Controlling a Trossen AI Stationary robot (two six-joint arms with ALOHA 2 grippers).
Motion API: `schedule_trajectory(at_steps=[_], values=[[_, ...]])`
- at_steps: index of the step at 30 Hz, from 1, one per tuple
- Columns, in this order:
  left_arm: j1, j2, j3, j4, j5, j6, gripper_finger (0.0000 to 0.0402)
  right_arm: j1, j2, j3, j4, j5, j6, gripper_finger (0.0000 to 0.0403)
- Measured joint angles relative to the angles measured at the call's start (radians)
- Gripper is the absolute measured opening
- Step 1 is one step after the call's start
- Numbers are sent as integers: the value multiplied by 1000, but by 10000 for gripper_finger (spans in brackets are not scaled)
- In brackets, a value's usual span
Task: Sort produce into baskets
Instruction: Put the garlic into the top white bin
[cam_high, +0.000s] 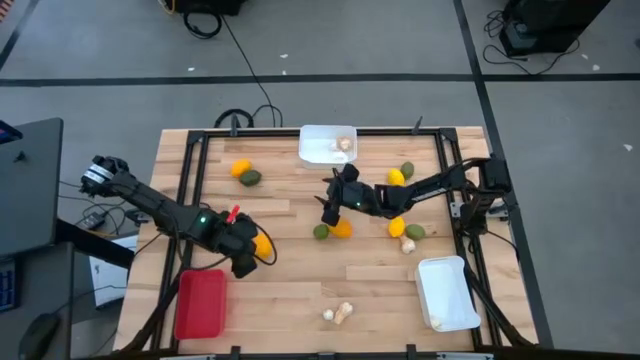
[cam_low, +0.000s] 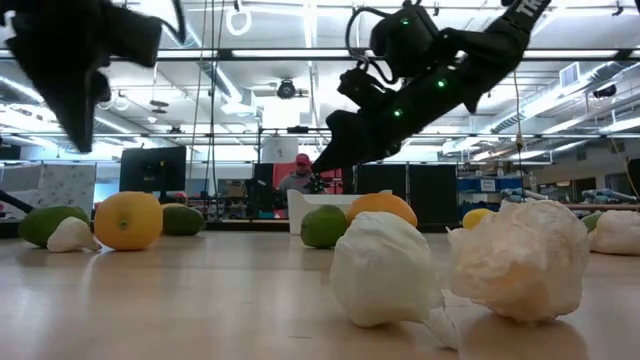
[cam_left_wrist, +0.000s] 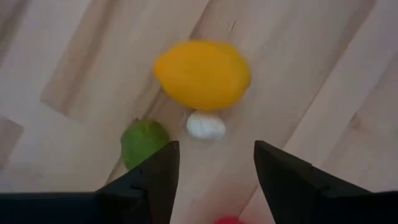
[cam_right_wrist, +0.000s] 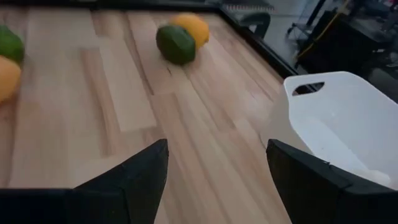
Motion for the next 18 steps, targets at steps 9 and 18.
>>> schedule_trajectory(at_steps=[9,18], values=[[-11,9,-149,211,-5,49,214,-3,0,-25,74,-14,-9,281],[-11,9,-263,320,-32,125,214,-3,0,-25,80,-15,-8,281]])
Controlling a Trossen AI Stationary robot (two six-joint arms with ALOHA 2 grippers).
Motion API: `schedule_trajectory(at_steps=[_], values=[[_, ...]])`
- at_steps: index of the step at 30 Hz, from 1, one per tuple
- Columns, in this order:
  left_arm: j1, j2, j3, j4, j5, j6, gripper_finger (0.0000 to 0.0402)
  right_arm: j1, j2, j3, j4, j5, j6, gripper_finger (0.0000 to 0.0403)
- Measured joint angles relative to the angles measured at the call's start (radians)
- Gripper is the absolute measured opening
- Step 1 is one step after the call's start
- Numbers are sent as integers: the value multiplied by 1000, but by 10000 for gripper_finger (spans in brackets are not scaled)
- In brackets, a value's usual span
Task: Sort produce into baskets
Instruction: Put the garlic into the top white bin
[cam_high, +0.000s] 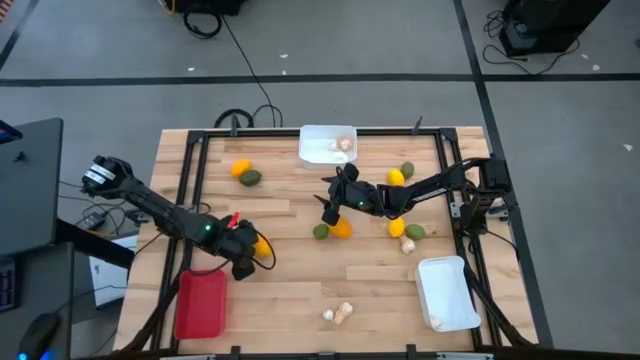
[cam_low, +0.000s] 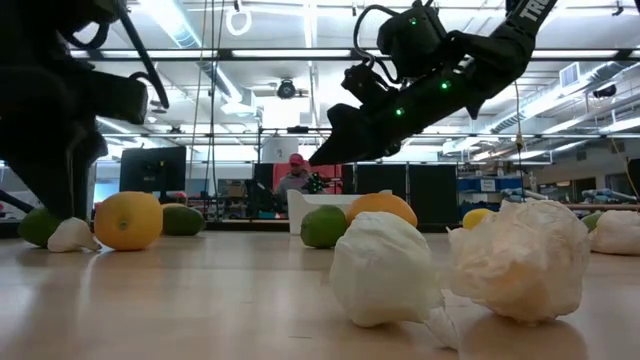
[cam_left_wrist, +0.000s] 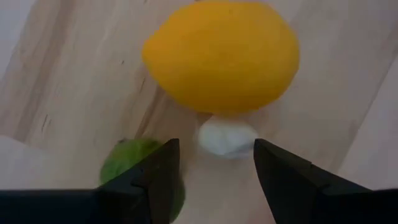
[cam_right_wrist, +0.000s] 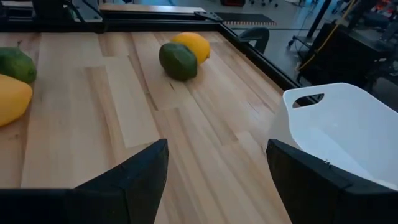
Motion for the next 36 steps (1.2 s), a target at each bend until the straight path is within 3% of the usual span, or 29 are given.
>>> schedule_trajectory(at_steps=[5,16,20,29,31,36], values=[[0,0,-41,123,-4,76,214,0,0,0,2,-7,15,281],[5,0,-59,88,-9,78,206,3,0,0,2,-53,20,281],[5,0,-59,92,-10,78,167,3,0,0,2,-53,19,281],[5,0,-46,115,-10,70,36,3,0,0,2,-70,27,281],[5,-1,-16,95,-7,71,26,2,0,0,4,-131,29,281],[5,-3,111,-56,-16,107,28,3,0,0,42,-415,21,281]])
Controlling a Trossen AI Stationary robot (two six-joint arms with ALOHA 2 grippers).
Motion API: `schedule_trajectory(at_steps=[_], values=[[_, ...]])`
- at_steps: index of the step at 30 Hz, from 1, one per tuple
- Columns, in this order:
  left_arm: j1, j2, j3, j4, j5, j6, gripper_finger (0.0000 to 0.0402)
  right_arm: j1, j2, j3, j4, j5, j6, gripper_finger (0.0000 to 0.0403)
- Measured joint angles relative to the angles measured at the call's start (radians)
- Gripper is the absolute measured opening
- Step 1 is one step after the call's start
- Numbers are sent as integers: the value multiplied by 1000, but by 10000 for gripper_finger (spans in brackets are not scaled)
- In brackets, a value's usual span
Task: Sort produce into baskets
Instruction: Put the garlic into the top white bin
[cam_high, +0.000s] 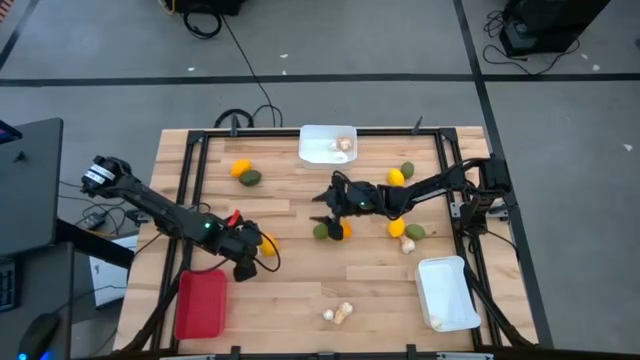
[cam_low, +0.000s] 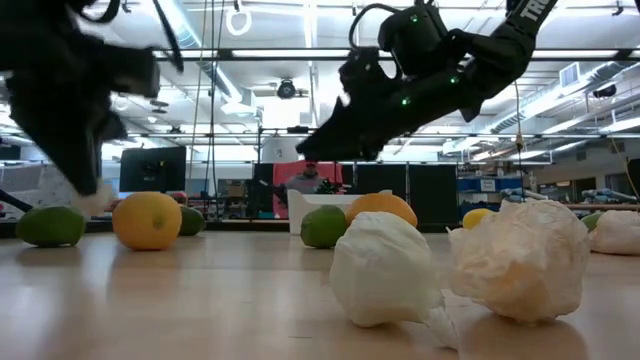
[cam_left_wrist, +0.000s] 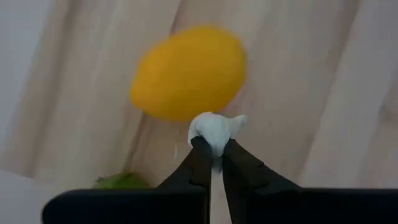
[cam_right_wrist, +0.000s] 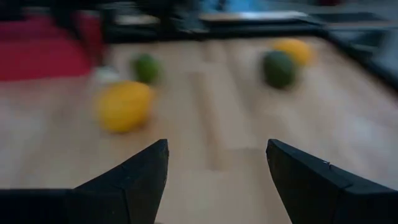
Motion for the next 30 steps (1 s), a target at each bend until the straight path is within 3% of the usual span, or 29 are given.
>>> schedule_trajectory(at_steps=[3,7,12,19,25,30], values=[[0,0,69,-39,-42,56,28,8,0,0,50,-82,4,281],[1,0,134,-37,-133,158,28,24,0,0,123,-108,47,281],[44,0,145,116,-288,328,29,52,0,0,200,-109,85,281],[132,35,146,405,-315,594,31,79,0,0,224,-76,88,281],[148,75,146,511,-330,876,31,78,0,0,238,-45,112,281],[148,102,145,557,-384,983,31,79,0,0,231,-29,120,272]])
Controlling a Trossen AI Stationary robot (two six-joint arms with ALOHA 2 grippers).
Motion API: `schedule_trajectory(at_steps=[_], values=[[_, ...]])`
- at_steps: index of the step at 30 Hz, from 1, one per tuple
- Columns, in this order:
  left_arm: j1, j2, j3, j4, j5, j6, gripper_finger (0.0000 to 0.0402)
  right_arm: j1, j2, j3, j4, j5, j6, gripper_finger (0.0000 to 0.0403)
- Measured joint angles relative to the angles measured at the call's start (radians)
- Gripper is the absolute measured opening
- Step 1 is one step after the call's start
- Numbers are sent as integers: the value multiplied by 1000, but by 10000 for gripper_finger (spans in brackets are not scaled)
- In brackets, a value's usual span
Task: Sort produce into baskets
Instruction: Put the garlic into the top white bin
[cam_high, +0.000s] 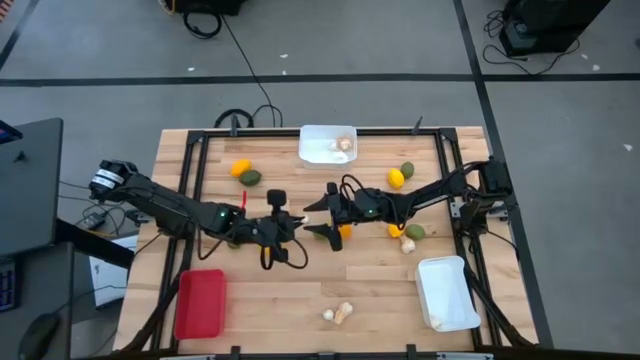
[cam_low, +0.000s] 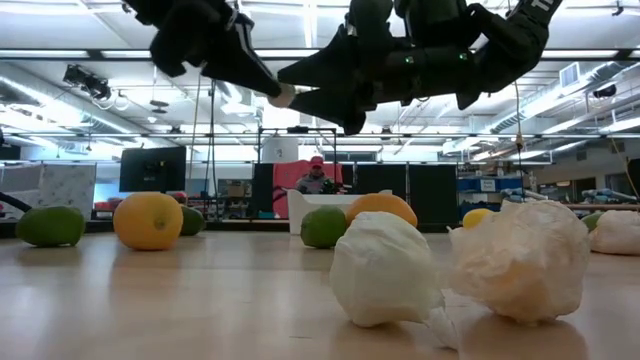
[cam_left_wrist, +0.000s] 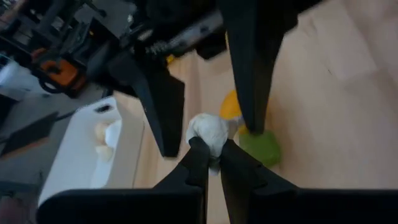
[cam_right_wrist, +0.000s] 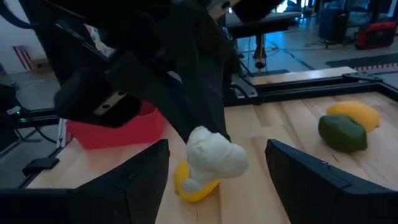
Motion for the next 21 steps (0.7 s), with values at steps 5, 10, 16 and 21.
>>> schedule_trajectory(at_steps=[5,10,16,21], values=[[0,7,0,-8,-9,28,31,0,0,0,-12,16,15,215],[0,7,0,-15,-10,12,36,0,0,0,-17,15,14,126],[0,7,0,-26,-15,-61,93,0,0,0,-23,4,8,41],[12,7,0,-115,-94,-200,171,-15,0,0,-35,21,8,25]])
